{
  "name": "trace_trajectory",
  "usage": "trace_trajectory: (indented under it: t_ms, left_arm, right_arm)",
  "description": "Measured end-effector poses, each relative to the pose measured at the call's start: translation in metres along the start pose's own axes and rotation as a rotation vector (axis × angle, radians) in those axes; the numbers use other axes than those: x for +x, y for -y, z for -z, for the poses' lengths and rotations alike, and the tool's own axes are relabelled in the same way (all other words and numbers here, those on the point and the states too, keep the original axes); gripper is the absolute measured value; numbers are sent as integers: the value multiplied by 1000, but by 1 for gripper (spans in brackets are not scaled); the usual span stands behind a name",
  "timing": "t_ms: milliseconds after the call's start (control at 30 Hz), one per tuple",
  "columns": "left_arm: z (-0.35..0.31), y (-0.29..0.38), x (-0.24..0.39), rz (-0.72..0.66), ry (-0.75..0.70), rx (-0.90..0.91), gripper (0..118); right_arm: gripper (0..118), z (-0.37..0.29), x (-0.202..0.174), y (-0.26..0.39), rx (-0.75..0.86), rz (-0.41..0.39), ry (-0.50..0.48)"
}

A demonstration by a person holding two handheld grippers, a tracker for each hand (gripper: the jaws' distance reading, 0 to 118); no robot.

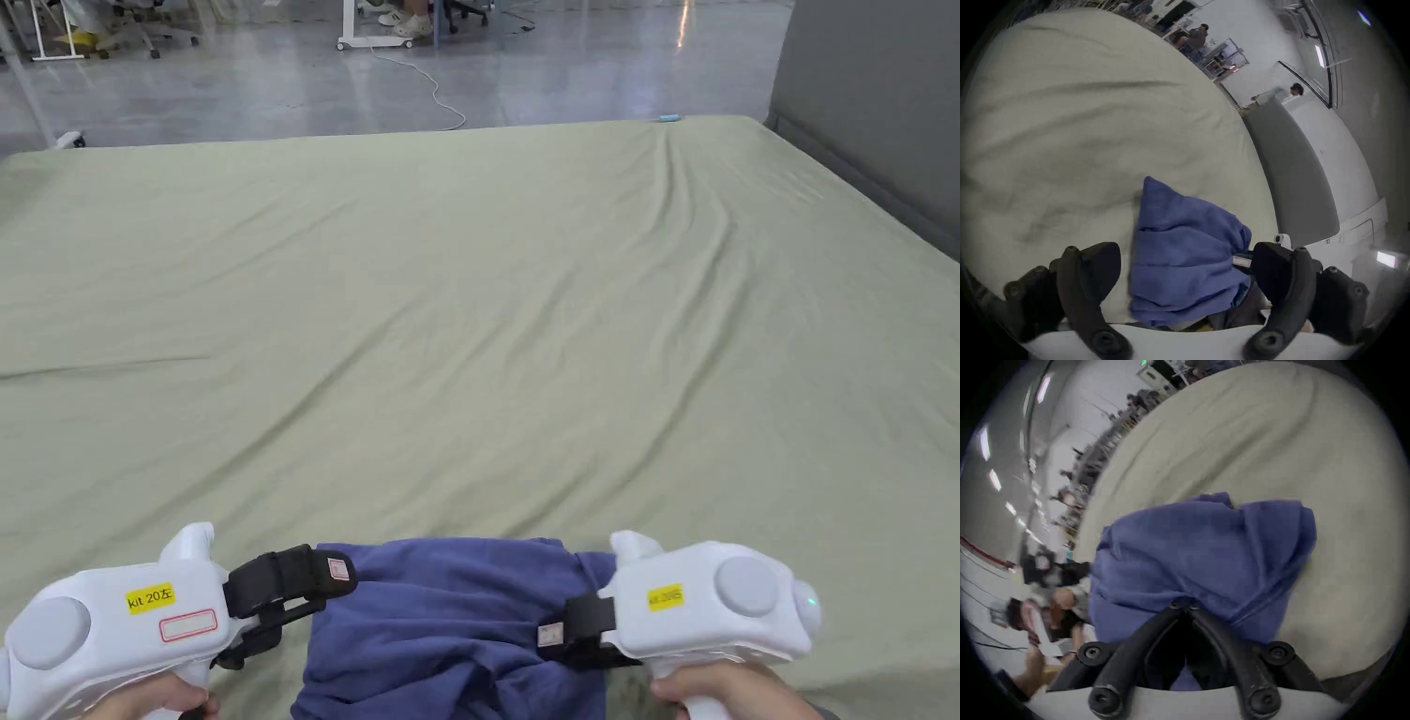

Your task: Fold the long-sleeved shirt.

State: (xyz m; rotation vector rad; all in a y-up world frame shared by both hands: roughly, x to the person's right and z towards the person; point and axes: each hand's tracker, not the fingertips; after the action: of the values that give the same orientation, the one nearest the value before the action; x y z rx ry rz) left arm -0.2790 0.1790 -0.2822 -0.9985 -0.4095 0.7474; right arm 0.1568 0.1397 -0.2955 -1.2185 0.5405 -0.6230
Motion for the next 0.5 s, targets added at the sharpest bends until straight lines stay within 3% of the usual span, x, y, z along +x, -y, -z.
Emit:
trace_trajectory:
  t_ms: [33,133,267,333,367,433,500]
  left_arm:
    - [4,0,-4,-14,11,-15,110]
    - [26,-1,-13,-77,35,-83,110]
    - [59,1,-11,-101,173,-117,110]
    - [71,-3,-19,-77,145,-110,109]
    - [73,-4,-14,-26,121,-108,95]
    - [64,-6,0,180,-3,-80,5]
    - [64,-8,5,150,97,-115,5]
  right_arm:
    - [0,-2,4,-1,-16,50,51]
    - [0,-5,6,0,-3,22,44]
    - [0,-4,4,1,-1,29,35]
    - [0,-3,3,1,-1,25,39]
    - [0,-3,2,0,0,23,42]
    - [0,-3,2,1,0,20,47]
    - [0,-1,-2,0,-5,10,64]
